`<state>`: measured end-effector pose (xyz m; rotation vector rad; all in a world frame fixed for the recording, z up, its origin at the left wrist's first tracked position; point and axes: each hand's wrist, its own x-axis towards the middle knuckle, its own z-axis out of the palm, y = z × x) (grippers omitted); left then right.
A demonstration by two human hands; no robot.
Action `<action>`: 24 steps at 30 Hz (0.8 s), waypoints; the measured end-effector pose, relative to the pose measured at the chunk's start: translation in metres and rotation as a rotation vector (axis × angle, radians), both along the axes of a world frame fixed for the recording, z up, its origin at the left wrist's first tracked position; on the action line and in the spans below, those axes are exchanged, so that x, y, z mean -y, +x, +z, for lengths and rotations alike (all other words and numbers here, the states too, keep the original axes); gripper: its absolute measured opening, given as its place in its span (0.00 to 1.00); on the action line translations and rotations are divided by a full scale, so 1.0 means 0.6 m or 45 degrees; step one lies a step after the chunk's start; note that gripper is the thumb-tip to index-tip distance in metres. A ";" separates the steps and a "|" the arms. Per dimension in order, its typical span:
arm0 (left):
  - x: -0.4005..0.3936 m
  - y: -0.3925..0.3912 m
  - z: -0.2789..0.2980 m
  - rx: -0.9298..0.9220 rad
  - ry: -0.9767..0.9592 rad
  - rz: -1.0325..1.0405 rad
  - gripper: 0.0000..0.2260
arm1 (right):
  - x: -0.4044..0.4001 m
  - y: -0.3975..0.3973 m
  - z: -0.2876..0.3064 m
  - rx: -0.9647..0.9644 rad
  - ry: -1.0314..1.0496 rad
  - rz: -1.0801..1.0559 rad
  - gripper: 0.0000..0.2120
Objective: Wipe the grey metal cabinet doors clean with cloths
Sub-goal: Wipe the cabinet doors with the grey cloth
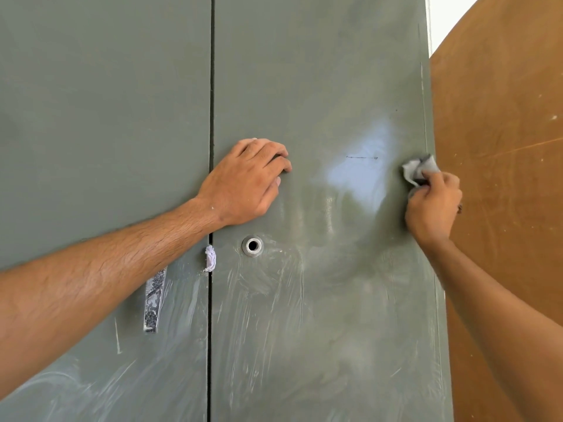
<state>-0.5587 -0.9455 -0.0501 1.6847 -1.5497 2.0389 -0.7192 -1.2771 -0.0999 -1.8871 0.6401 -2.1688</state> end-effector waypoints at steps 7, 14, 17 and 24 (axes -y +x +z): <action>0.001 0.003 -0.001 0.013 -0.012 -0.012 0.13 | 0.001 0.008 -0.131 -0.142 -0.287 0.003 0.15; 0.000 0.004 -0.002 0.005 -0.006 -0.010 0.13 | -0.051 0.032 -0.110 -0.112 -0.325 0.066 0.15; 0.001 0.005 -0.001 0.009 -0.004 -0.014 0.12 | -0.019 0.008 -0.181 -0.204 -0.385 0.018 0.15; 0.001 0.003 -0.002 0.002 -0.008 -0.042 0.12 | -0.063 0.009 -0.110 -0.154 -0.213 0.114 0.15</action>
